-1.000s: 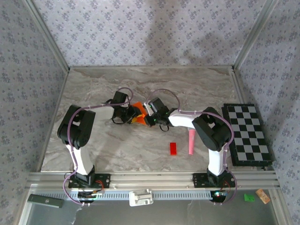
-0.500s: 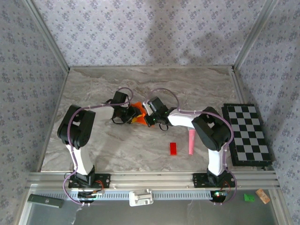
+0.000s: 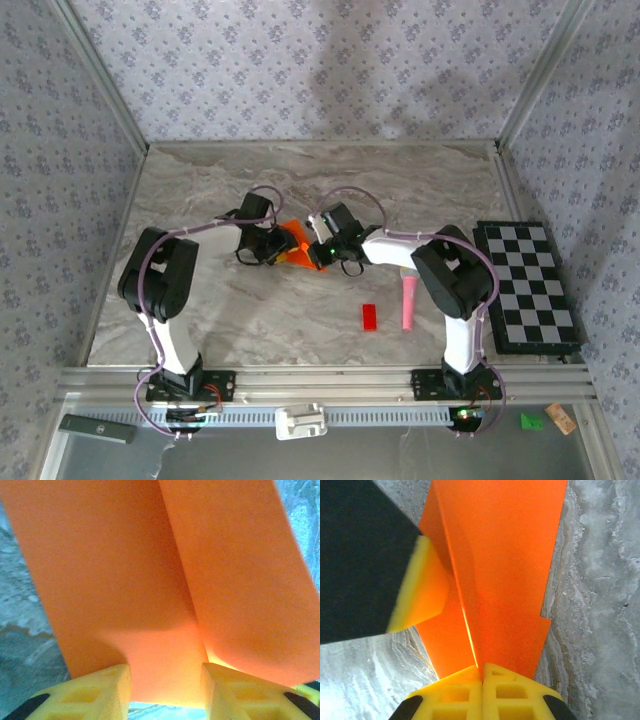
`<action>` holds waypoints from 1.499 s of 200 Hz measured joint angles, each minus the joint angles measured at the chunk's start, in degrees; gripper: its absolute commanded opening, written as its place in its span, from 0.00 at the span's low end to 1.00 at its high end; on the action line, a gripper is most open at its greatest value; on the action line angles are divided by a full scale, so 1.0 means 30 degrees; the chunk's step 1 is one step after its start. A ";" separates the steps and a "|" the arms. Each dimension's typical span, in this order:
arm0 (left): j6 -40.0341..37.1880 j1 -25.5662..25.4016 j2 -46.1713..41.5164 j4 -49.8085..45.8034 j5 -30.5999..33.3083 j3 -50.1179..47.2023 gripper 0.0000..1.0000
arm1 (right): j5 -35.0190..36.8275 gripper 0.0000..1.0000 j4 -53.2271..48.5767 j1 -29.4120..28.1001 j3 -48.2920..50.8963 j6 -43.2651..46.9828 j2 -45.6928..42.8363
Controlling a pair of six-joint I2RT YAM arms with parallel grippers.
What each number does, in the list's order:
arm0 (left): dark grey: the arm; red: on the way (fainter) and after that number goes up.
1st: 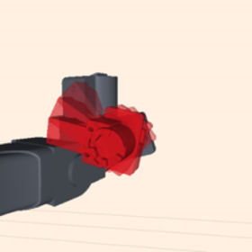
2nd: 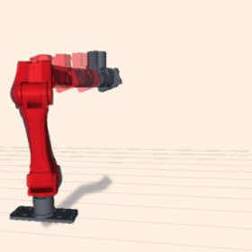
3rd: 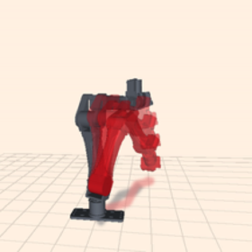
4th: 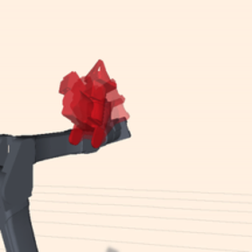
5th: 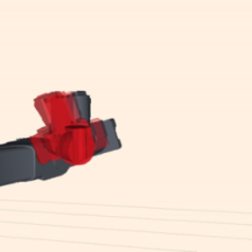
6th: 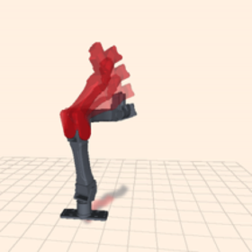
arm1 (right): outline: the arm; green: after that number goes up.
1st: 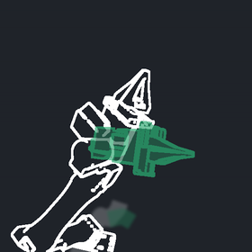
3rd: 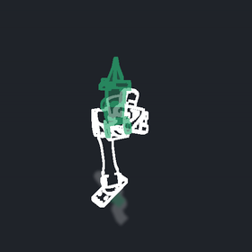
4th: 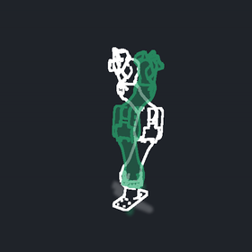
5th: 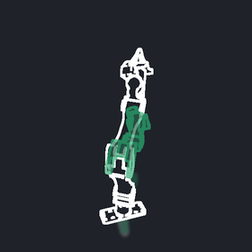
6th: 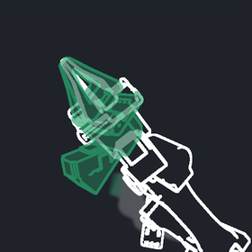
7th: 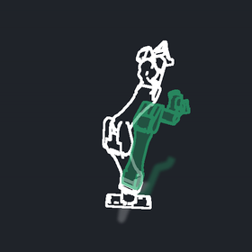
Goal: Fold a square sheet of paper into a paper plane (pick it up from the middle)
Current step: Fourth fold the wing at the center of the table.
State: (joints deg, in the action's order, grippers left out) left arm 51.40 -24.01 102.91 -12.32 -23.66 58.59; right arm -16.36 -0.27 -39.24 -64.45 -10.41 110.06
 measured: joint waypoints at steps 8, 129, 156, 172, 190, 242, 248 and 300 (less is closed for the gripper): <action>-0.0138 0.0007 -0.0291 -0.0051 0.0109 0.0000 0.39 | -0.0372 0.00 0.0007 0.0102 0.0000 -0.0204 0.0022; -0.0051 0.0146 -0.1253 0.2259 -0.0991 -0.1501 0.38 | -0.3912 0.00 0.0809 0.0925 0.0000 -0.2922 0.0976; 0.0102 0.0146 -0.1005 0.2827 -0.1275 -0.1515 0.38 | -0.4532 0.00 0.1253 0.1246 0.0000 -0.3534 0.1319; 0.0117 0.0146 -0.0758 0.3002 -0.1399 -0.1515 0.39 | -0.4852 0.00 0.1479 0.1384 0.0007 -0.3810 0.1457; 0.0175 0.0146 -0.0474 0.3075 -0.1435 -0.1523 0.40 | -0.5151 0.00 0.1683 0.1494 0.0015 -0.4116 0.1552; 0.0248 0.0146 -0.0044 0.3126 -0.1683 -0.1515 0.41 | -0.5712 0.02 0.1953 0.1581 0.0022 -0.4605 0.1814; 0.0248 0.0146 -0.0022 0.3118 -0.1690 -0.1515 0.41 | -0.5763 0.02 0.1960 0.1581 0.0022 -0.4619 0.1829; 0.0240 0.0146 0.0248 0.2528 -0.1676 -0.1377 0.42 | -0.5996 0.06 0.1938 0.1603 0.0022 -0.4881 0.1960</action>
State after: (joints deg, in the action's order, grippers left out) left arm 52.12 -23.57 103.66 -4.73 -28.69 54.46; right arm -34.35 5.54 -34.44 -64.38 -25.06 115.94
